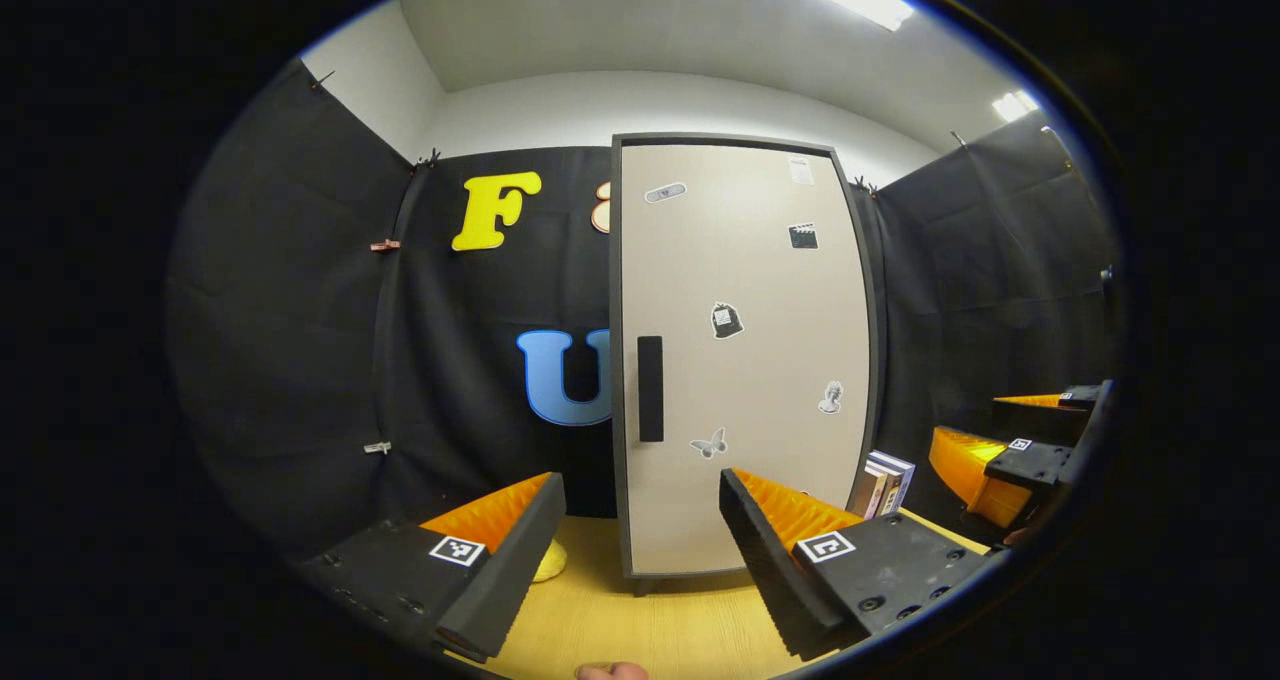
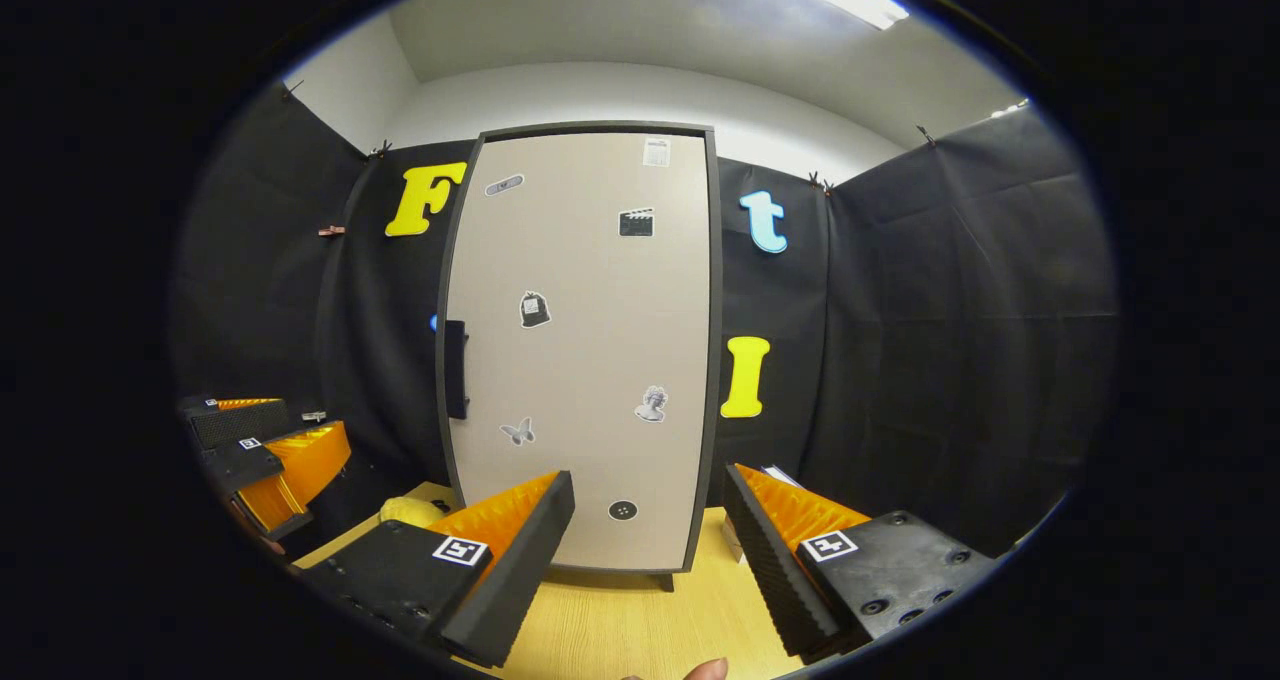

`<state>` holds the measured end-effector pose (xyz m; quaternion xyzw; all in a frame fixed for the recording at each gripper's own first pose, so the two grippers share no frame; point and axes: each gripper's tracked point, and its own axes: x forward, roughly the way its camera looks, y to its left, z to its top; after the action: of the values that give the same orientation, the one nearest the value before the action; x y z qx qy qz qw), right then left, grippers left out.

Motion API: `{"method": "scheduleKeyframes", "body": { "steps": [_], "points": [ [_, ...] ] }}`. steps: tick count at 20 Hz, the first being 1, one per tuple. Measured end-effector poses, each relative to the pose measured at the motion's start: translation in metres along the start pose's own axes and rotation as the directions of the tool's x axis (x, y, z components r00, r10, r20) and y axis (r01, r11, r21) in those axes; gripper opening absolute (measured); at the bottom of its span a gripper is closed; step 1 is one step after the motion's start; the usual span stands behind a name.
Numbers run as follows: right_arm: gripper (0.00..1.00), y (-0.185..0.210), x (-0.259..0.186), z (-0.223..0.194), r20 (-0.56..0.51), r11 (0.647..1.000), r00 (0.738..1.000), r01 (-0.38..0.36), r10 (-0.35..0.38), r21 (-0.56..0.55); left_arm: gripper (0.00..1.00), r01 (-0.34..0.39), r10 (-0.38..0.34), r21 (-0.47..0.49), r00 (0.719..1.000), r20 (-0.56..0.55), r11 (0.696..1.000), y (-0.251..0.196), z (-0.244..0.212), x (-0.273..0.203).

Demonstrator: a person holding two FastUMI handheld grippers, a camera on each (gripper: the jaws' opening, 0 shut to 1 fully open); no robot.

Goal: Open the cabinet door with the right hand, grasp the bottle in the cabinet with the left hand and place it on the coaster, then close the cabinet door with the right hand.

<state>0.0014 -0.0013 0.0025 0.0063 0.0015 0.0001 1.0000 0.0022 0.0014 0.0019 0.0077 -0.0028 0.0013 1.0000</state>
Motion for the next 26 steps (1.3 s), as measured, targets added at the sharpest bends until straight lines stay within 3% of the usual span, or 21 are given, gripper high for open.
{"method": "scheduleKeyframes", "body": {
  "steps": [17, 26],
  "points": [
    [0.97, 0.013, 0.005, -0.002, -0.001, 1.000, 1.000, -0.020, 0.020, -0.009, 0.98, -0.002, 0.001, 0.016, 1.000, 0.017, 1.000, 0.010, 0.005, 0.001],
    [0.97, 0.066, 0.045, 0.024, 0.034, 0.995, 0.996, -0.089, 0.087, 0.048, 0.98, -0.031, 0.031, 0.027, 1.000, -0.004, 0.999, 0.047, -0.006, 0.000]
  ]
}}
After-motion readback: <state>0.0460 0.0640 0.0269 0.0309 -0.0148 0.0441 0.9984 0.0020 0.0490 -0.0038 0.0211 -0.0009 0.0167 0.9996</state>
